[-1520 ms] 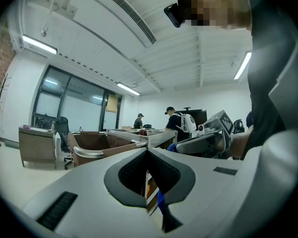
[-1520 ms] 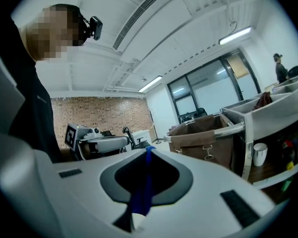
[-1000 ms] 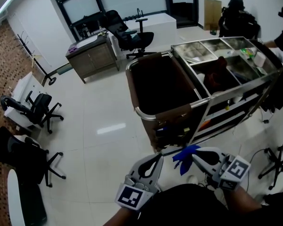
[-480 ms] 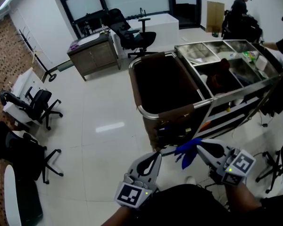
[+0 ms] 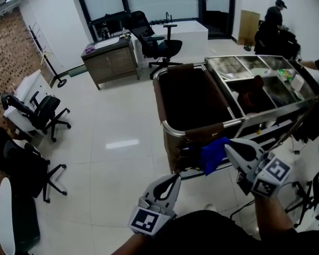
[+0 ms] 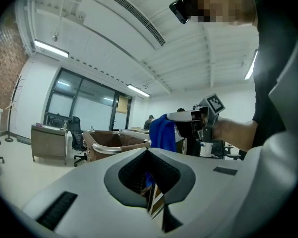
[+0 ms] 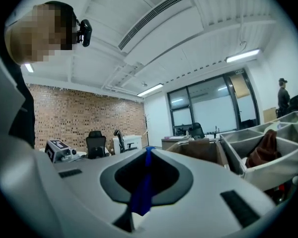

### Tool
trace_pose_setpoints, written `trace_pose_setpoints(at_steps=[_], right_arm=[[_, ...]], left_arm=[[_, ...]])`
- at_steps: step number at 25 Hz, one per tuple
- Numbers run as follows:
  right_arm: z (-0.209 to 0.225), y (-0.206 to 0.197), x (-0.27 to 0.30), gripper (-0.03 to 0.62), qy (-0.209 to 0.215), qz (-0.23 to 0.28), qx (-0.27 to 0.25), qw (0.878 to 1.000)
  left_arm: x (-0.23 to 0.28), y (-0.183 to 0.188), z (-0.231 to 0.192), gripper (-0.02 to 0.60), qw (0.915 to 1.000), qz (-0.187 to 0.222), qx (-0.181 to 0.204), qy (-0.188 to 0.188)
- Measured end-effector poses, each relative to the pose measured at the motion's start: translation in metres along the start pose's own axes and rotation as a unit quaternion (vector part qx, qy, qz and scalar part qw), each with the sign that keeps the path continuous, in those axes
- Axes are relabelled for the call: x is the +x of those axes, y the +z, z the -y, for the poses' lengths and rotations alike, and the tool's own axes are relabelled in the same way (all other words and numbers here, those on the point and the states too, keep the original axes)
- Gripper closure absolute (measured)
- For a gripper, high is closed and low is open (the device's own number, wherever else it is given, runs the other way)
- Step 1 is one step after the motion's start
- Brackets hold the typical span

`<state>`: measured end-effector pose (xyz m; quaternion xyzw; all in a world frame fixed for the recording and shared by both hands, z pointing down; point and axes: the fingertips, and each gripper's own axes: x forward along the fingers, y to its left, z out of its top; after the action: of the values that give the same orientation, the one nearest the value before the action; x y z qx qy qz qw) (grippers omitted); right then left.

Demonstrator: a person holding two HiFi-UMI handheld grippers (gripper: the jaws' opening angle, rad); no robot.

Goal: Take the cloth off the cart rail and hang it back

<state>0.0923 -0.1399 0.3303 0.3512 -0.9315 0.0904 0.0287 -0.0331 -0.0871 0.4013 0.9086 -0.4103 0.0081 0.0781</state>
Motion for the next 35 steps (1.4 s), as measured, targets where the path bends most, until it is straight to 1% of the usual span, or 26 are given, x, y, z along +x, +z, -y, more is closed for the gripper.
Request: trace_pose_setpoints(at_steps=[6,10,14,17,20,25,30,35], right_arm=[[0.012,0.024,0.022,0.56,-0.009,0.017,-0.005,1.0],[0.029,0.036,0.039,0.56,-0.025,0.022,-0.003,0.999],[0.05,0.037,0.055,0.56,-0.043,0.02,0.015,0.999],[0.067,0.033,0.071,0.56,-0.055,0.008,0.012,0.998],[0.081,0.023,0.091,0.56,-0.067,-0.014,0.005,0.998],[0.099,-0.01,0.123,0.56,-0.086,-0.081,-0.036,0.992],[0.121,-0.031,0.143,0.56,-0.098,-0.117,-0.036,0.988],[0.131,-0.042,0.154,0.535,-0.102,-0.149,-0.045,0.982]], left_arm=[[-0.005,0.0,0.0,0.581,1.0,0.003,0.0,0.002],[-0.008,-0.002,-0.001,0.581,1.0,0.0,-0.003,0.005],[-0.014,-0.004,-0.009,0.581,0.9999,0.0,-0.006,0.016],[-0.017,-0.003,-0.014,0.581,0.9997,0.001,-0.006,0.023],[-0.018,-0.003,-0.015,0.581,0.9997,0.003,-0.006,0.025],[-0.019,-0.005,-0.016,0.581,0.9997,0.003,-0.008,0.025],[-0.017,-0.006,-0.017,0.581,0.9996,0.0,-0.01,0.026],[-0.018,-0.007,-0.019,0.581,0.9995,-0.001,-0.014,0.029]])
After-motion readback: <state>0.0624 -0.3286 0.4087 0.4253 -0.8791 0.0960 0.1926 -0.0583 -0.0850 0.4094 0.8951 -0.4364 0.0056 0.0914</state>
